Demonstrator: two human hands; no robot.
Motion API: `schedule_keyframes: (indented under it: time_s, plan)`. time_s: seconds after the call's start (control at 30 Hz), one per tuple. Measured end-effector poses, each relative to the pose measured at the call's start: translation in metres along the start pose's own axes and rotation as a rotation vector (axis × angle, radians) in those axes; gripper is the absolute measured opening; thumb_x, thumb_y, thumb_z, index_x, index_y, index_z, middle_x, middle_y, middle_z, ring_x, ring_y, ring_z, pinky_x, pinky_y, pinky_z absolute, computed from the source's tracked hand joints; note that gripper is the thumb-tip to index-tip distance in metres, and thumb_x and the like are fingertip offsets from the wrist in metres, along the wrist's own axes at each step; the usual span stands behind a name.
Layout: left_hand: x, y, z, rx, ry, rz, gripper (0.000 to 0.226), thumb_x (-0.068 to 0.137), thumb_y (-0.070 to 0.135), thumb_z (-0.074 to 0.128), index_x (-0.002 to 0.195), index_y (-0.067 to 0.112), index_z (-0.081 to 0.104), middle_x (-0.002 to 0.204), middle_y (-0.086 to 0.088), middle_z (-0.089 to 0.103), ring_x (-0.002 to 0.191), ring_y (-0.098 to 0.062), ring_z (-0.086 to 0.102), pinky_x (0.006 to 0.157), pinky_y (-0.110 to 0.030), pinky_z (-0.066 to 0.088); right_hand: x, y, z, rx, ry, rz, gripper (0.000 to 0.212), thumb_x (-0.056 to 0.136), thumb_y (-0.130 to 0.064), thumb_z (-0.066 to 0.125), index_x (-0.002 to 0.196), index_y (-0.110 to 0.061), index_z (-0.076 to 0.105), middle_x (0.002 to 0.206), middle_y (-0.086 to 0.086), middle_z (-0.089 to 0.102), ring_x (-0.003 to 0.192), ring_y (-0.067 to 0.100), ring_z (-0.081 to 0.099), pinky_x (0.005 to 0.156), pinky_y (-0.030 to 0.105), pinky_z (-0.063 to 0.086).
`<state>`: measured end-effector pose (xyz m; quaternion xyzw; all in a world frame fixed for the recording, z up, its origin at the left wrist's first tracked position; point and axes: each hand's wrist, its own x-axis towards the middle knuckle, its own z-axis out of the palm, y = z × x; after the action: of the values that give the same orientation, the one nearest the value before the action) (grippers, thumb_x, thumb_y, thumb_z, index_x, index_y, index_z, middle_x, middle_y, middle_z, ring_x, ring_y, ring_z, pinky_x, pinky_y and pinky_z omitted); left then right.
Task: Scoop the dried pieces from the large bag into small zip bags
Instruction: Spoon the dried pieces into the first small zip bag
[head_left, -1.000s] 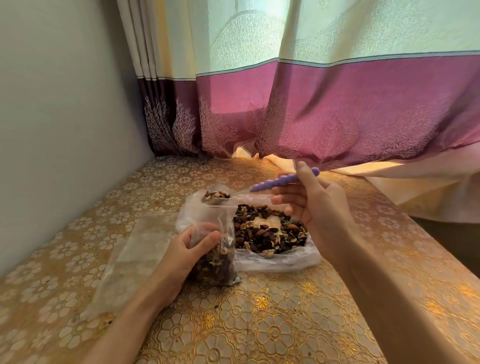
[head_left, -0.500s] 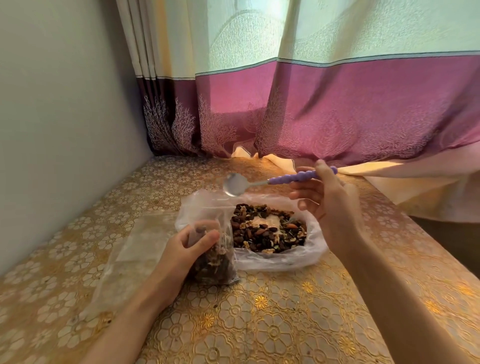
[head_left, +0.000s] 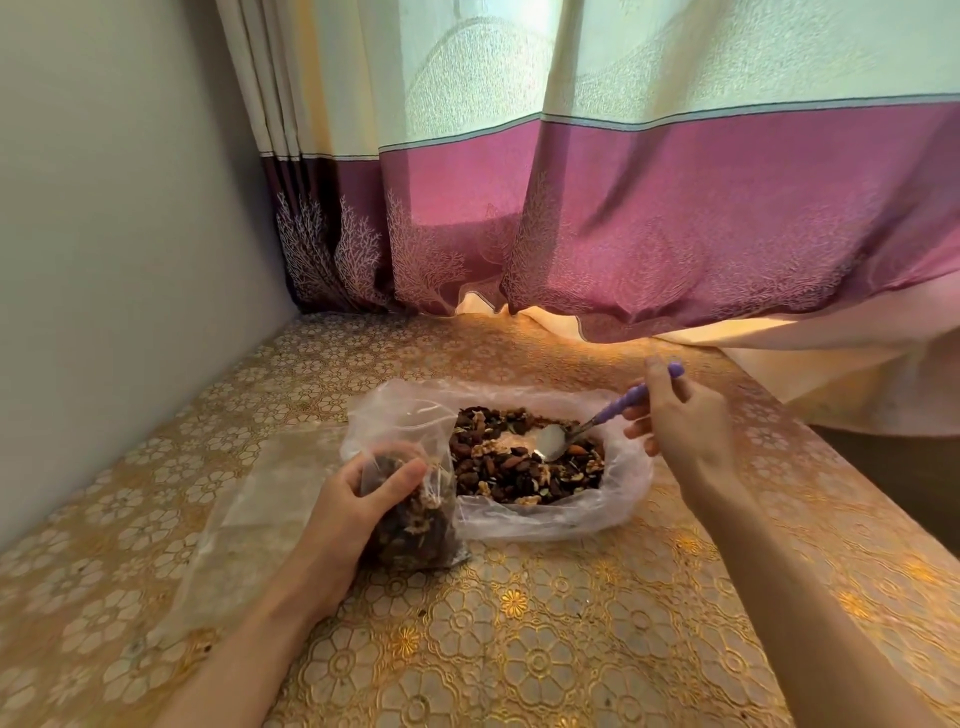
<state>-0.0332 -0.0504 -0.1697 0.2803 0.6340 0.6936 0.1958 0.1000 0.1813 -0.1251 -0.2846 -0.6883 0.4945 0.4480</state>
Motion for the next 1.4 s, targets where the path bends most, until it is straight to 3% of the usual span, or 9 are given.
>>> schedule_keyframes:
  time_s: [0.17,0.3,0.4,0.63,0.8,0.93,1.0,1.23,1.4]
  plan:
    - [0.0,0.001,0.001,0.006,-0.001,0.004,0.06,0.039,0.061,0.081,0.088,0.028,0.071,0.094,-0.006,0.071,0.089,-0.019,0.068,0.079,-0.036,0.054,-0.003,0.003,0.004,0.153,-0.138,0.199,0.043,0.099,-0.033,0.042,0.07,-0.008,0.061,0.06,0.003,0.071,0.044,0.006,0.053,0.039,0.016,0.037]
    - [-0.001,0.003,0.002,-0.004,0.0,0.005,0.049,0.045,0.055,0.079,0.086,0.029,0.071,0.093,-0.005,0.072,0.09,-0.02,0.067,0.079,-0.035,0.054,-0.008,0.003,0.012,0.236,-0.237,0.33,0.041,0.1,-0.028,0.042,0.074,-0.004,0.062,0.063,0.006,0.072,0.043,0.007,0.055,0.041,0.015,0.041]
    - [-0.001,0.002,0.002,-0.006,0.001,0.0,0.047,0.049,0.055,0.08,0.087,0.029,0.071,0.094,-0.004,0.071,0.091,-0.019,0.067,0.079,-0.035,0.054,-0.01,0.002,0.015,0.258,-0.255,0.344,0.041,0.1,-0.028,0.042,0.073,-0.004,0.062,0.062,0.005,0.071,0.047,0.008,0.058,0.045,0.016,0.045]
    - [-0.001,0.002,0.001,0.008,-0.03,-0.01,0.066,0.033,0.068,0.079,0.089,0.033,0.071,0.093,0.002,0.072,0.087,-0.015,0.068,0.074,-0.033,0.055,-0.011,0.0,0.012,0.329,-0.189,0.414,0.04,0.1,-0.027,0.043,0.074,-0.003,0.061,0.058,0.006,0.07,0.048,0.008,0.064,0.048,0.017,0.049]
    - [0.0,0.002,0.002,0.038,-0.027,-0.011,0.065,0.034,0.073,0.076,0.088,0.038,0.07,0.093,0.004,0.072,0.087,-0.013,0.067,0.069,-0.025,0.054,-0.008,-0.001,0.01,0.378,-0.108,0.378,0.04,0.099,-0.026,0.044,0.073,-0.003,0.061,0.054,0.004,0.068,0.046,0.008,0.062,0.044,0.015,0.048]
    - [-0.001,0.001,0.003,0.07,-0.005,-0.013,0.047,0.052,0.066,0.074,0.089,0.038,0.071,0.097,-0.012,0.068,0.096,-0.026,0.064,0.088,-0.043,0.052,-0.008,-0.007,0.009,0.449,-0.096,0.316,0.04,0.099,-0.027,0.043,0.072,-0.003,0.061,0.054,0.004,0.068,0.046,0.009,0.061,0.045,0.016,0.047]
    - [-0.001,0.001,0.003,0.078,0.0,-0.017,0.036,0.059,0.057,0.07,0.088,0.036,0.071,0.098,-0.014,0.068,0.097,-0.028,0.064,0.089,-0.045,0.051,-0.009,-0.014,0.01,0.507,-0.112,0.285,0.04,0.099,-0.027,0.044,0.072,-0.003,0.061,0.056,0.006,0.069,0.046,0.01,0.061,0.041,0.015,0.047]
    - [0.001,0.001,0.005,0.114,-0.002,-0.031,0.028,0.057,0.048,0.068,0.078,0.03,0.073,0.084,0.004,0.074,0.078,-0.007,0.069,0.062,-0.015,0.05,-0.015,-0.039,0.015,0.587,-0.211,0.174,0.044,0.1,-0.032,0.04,0.086,0.004,0.061,0.072,0.013,0.073,0.051,0.01,0.062,0.041,0.015,0.044]
    - [0.001,0.001,0.004,0.11,-0.006,-0.03,0.042,0.057,0.049,0.069,0.09,0.024,0.07,0.087,0.004,0.074,0.083,-0.01,0.068,0.07,-0.021,0.051,-0.026,-0.051,0.018,0.591,-0.319,0.102,0.043,0.1,-0.029,0.041,0.077,0.0,0.063,0.072,0.013,0.073,0.052,0.012,0.062,0.042,0.016,0.045]
